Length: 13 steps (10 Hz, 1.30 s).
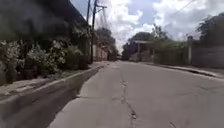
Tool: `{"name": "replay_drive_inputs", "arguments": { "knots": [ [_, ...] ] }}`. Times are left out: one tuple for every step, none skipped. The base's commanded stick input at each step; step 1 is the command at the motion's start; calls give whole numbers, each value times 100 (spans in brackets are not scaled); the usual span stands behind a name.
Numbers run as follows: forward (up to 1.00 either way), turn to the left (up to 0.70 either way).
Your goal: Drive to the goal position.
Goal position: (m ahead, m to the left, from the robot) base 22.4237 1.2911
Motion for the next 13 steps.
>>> {"name": "replay_drive_inputs", "arguments": {
  "knots": [
    [100,0],
    [100,0],
    [100,0],
    [100,0],
    [100,0],
    [100,0],
    [100,0],
    [100,0],
    [100,0],
    [100,0],
    [100,0],
    [100,0],
    [100,-5]
  ]
}}
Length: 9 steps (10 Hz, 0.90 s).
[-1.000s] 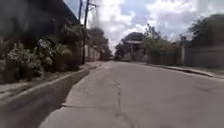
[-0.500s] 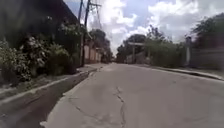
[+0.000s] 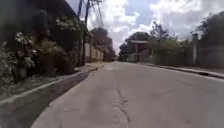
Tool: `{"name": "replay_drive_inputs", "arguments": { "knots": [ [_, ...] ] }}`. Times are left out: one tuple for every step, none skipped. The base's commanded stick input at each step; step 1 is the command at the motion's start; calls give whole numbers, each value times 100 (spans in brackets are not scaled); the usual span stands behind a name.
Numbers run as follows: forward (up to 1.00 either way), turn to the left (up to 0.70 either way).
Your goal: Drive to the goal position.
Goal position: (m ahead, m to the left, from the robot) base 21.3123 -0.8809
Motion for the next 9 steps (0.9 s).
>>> {"name": "replay_drive_inputs", "arguments": {
  "knots": [
    [100,-29],
    [100,-38],
    [100,-37],
    [100,-14],
    [100,0],
    [100,0],
    [100,0],
    [100,0],
    [100,0]
  ]
}}
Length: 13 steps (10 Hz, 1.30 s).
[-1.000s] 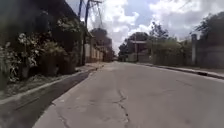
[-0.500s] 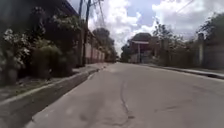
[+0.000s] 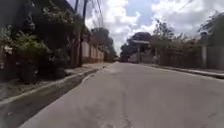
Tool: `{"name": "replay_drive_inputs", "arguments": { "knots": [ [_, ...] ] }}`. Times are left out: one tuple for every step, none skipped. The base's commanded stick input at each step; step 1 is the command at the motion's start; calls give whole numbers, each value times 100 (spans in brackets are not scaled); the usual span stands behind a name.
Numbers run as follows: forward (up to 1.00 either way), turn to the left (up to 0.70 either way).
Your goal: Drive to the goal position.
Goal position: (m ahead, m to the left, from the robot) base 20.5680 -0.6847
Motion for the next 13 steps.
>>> {"name": "replay_drive_inputs", "arguments": {
  "knots": [
    [100,0],
    [100,0],
    [100,0],
    [100,0],
    [100,0],
    [100,-1],
    [100,-21],
    [100,-38],
    [100,-27],
    [100,-13],
    [100,0],
    [100,0],
    [100,0]
  ]
}}
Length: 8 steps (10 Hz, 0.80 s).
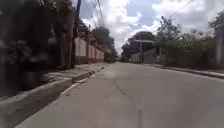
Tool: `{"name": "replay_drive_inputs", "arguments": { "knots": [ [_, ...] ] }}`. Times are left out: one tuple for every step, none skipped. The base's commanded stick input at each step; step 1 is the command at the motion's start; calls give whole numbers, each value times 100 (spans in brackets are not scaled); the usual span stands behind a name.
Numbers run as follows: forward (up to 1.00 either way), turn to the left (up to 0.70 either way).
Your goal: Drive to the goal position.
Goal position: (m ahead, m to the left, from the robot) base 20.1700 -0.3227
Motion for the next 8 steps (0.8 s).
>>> {"name": "replay_drive_inputs", "arguments": {
  "knots": [
    [100,0],
    [100,0],
    [100,0],
    [100,0],
    [100,0],
    [100,0],
    [100,0],
    [100,0]
  ]
}}
